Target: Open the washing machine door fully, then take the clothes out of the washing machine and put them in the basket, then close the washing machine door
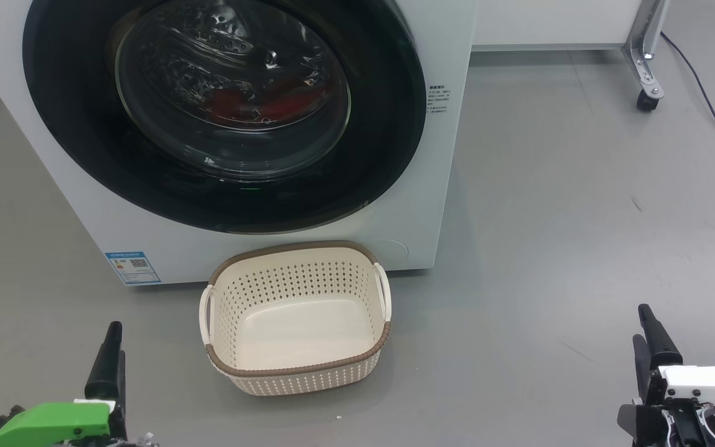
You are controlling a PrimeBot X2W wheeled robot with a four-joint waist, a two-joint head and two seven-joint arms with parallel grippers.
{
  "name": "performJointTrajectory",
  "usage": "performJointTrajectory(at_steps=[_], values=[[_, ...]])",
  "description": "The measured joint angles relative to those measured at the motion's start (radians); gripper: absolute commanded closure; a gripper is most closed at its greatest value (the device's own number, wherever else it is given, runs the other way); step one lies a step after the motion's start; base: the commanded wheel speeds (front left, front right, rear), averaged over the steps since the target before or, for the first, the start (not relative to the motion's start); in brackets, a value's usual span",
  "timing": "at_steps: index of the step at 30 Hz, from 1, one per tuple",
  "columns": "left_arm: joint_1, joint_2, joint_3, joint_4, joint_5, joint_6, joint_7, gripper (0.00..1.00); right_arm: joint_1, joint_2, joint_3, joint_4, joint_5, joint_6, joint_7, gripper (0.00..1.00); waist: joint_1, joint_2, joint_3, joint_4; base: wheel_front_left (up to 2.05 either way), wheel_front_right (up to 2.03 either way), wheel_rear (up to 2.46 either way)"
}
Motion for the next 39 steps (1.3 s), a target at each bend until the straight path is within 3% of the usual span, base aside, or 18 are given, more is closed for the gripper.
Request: performJointTrajectory(at_steps=[5, 13, 19, 31, 39], values=[[-0.001, 0.013, -0.016, -0.007, 0.027, 0.0, -0.021, 0.0, -0.001, -0.019, 0.022, 0.0, -0.051, 0.0, -0.016, 0.0, 0.0, 0.0, 0.0, 0.001, 0.0, 0.0, 0.0], [-0.011, 0.067, -0.059, -0.024, 0.206, 0.0, -0.074, 0.0, -0.016, -0.065, 0.067, 0.006, -0.205, -0.001, -0.061, 0.0, 0.0, 0.0, 0.002, 0.003, 0.0, 0.0, 0.0], [-0.012, 0.096, -0.08, -0.029, 0.343, 0.002, -0.096, 0.0, -0.026, -0.107, 0.106, 0.006, -0.353, -0.033, -0.085, 0.0, 0.0, 0.0, 0.003, 0.005, 0.0, 0.0, 0.0], [-0.028, 0.121, -0.135, -0.052, 0.618, 0.063, -0.137, 0.0, -0.046, -0.153, 0.207, 0.007, -0.61, -0.095, -0.128, 0.0, 0.0, 0.0, 0.006, 0.01, 0.0, 0.0, 0.0], [-0.034, 0.12, -0.169, -0.064, 0.751, 0.097, -0.161, 0.0, -0.057, -0.155, 0.249, 0.007, -0.727, -0.117, -0.155, 0.0, 0.0, 0.0, 0.007, 0.012, 0.0, 0.0, 0.0]])
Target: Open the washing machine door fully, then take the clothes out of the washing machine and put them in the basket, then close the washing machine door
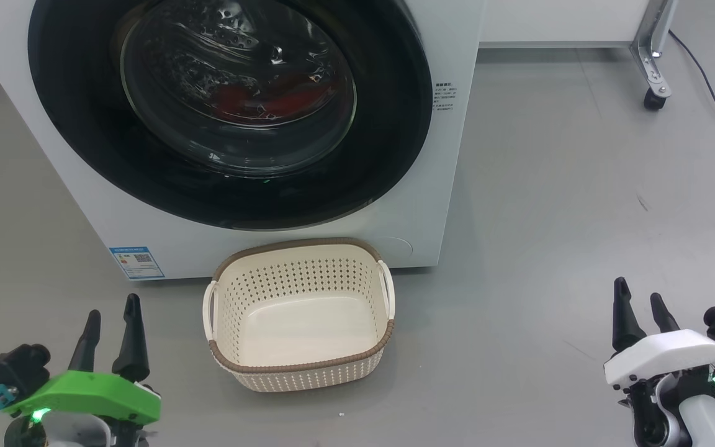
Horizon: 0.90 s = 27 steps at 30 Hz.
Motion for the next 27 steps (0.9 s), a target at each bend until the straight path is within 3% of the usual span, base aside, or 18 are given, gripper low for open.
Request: performJointTrajectory(at_steps=[27], values=[[0.0, -0.005, -0.066, 0.009, 0.36, 0.061, -0.095, 0.0, -0.018, -0.014, 0.117, 0.0, -0.374, -0.068, -0.095, 0.0, 0.0, 0.0, 0.008, -0.001, 0.0, 0.0, 0.0]])
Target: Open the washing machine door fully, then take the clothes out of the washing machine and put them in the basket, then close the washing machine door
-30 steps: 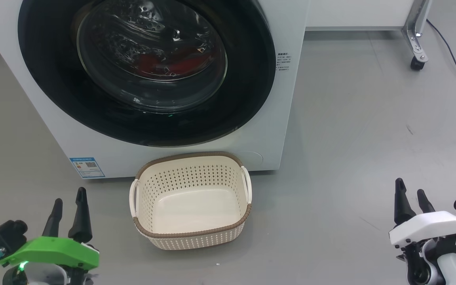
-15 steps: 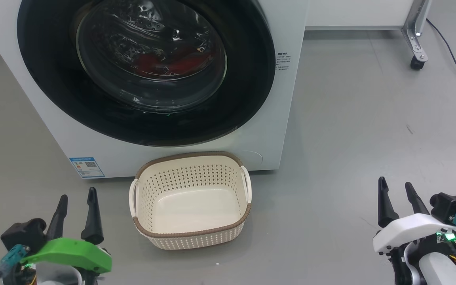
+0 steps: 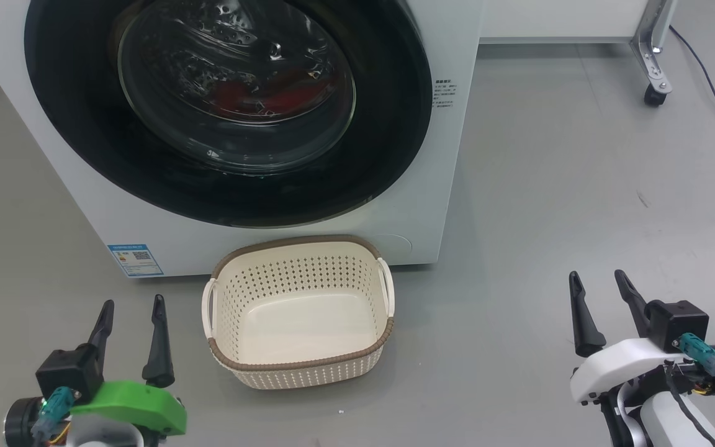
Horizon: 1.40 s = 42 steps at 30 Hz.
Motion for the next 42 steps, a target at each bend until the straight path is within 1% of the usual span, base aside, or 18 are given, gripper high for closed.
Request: performJointTrajectory(at_steps=[2, 3, 6, 8, 12, 34, 35, 36, 40, 42], values=[[0.0, 0.0, -0.001, 0.002, 0.024, 0.006, -0.008, 0.0, -0.006, -0.001, 0.002, 0.0, -0.024, -0.002, -0.006, 0.0, 0.0, 0.0, 0.001, 0.0, 0.0, 0.0, 0.0], [0.0, -0.001, -0.001, 0.003, 0.034, 0.009, -0.012, 0.0, -0.007, -0.002, 0.004, 0.0, -0.034, -0.009, -0.009, 0.0, 0.0, 0.0, 0.002, 0.0, 0.0, 0.0, 0.0], [0.0, -0.002, -0.002, 0.008, 0.07, 0.01, -0.024, 0.0, -0.007, -0.004, 0.009, 0.0, -0.071, -0.01, -0.019, 0.0, 0.0, 0.0, 0.002, 0.001, 0.0, 0.0, 0.0], [0.0, -0.002, -0.004, 0.009, 0.095, 0.018, -0.029, 0.0, -0.007, -0.004, 0.014, 0.0, -0.096, -0.019, -0.026, 0.0, 0.0, 0.0, 0.002, 0.001, 0.0, 0.0, 0.0], [0.0, -0.005, -0.012, 0.015, 0.143, 0.019, -0.043, 0.0, -0.007, -0.004, 0.017, 0.0, -0.143, -0.031, -0.04, 0.0, 0.0, 0.0, 0.001, 0.002, 0.0, 0.0, 0.0], [-0.002, -0.021, 0.01, 0.028, 0.151, 0.018, -0.043, 0.0, -0.007, 0.002, -0.007, 0.0, -0.149, -0.034, -0.04, 0.0, 0.0, 0.0, 0.011, 0.0, 0.0, 0.0, 0.0], [-0.002, -0.021, 0.011, 0.028, 0.151, 0.018, -0.043, 0.0, -0.007, 0.003, -0.009, 0.0, -0.149, -0.033, -0.04, 0.56, 0.0, 0.0, 0.012, 0.0, 0.0, 0.0, 0.0], [-0.003, -0.021, 0.012, 0.028, 0.154, 0.018, -0.043, 0.0, -0.007, 0.005, -0.011, 0.0, -0.149, -0.028, -0.04, 1.0, 0.0, 0.0, 0.014, 0.0, 0.0, 0.0, 0.0], [-0.003, -0.024, 0.015, 0.028, 0.155, 0.017, -0.043, 0.0, -0.007, 0.013, -0.013, -0.001, -0.148, -0.023, -0.04, 1.0, 0.0, 0.0, 0.017, 0.001, 0.0, 0.0, 0.0], [-0.004, -0.026, 0.016, 0.028, 0.159, 0.016, -0.043, 0.0, -0.007, 0.014, -0.018, -0.001, -0.147, -0.016, -0.04, 1.0, 0.0, 0.0, 0.019, 0.002, 0.0, 0.0, 0.0]])
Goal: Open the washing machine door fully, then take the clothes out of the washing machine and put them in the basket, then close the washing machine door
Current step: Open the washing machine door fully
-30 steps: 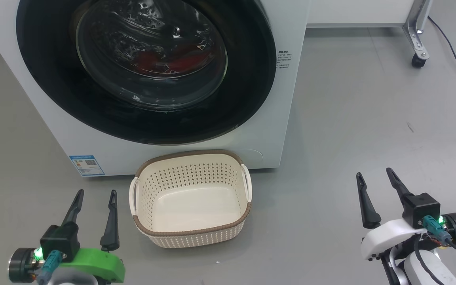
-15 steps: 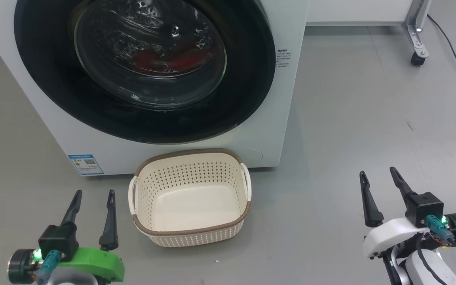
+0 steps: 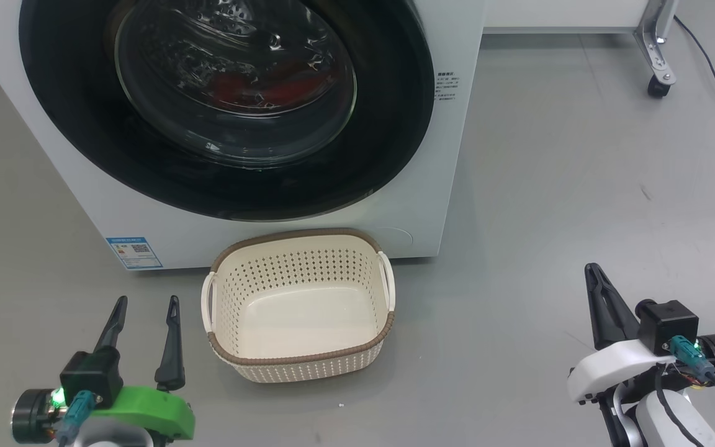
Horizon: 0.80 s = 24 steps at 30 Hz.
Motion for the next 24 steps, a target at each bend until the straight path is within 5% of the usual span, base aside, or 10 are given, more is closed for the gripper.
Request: performJointTrajectory(at_steps=[13, 24], values=[[-0.042, -0.008, 0.0, -0.012, 0.006, -0.018, 0.0, 0.0, -0.05, 0.08, -0.094, 0.005, 0.169, 0.052, 0.0, 1.0, 0.0, 0.0, 0.046, 0.018, 0.0, 0.0, 0.0], [-0.066, -0.012, 0.001, -0.023, 0.022, -0.035, 0.0, 0.0, -0.151, 0.137, -0.248, 0.042, 0.557, 0.15, 0.067, 1.0, 0.0, 0.0, 0.105, 0.043, 0.0, 0.0, 0.0]])
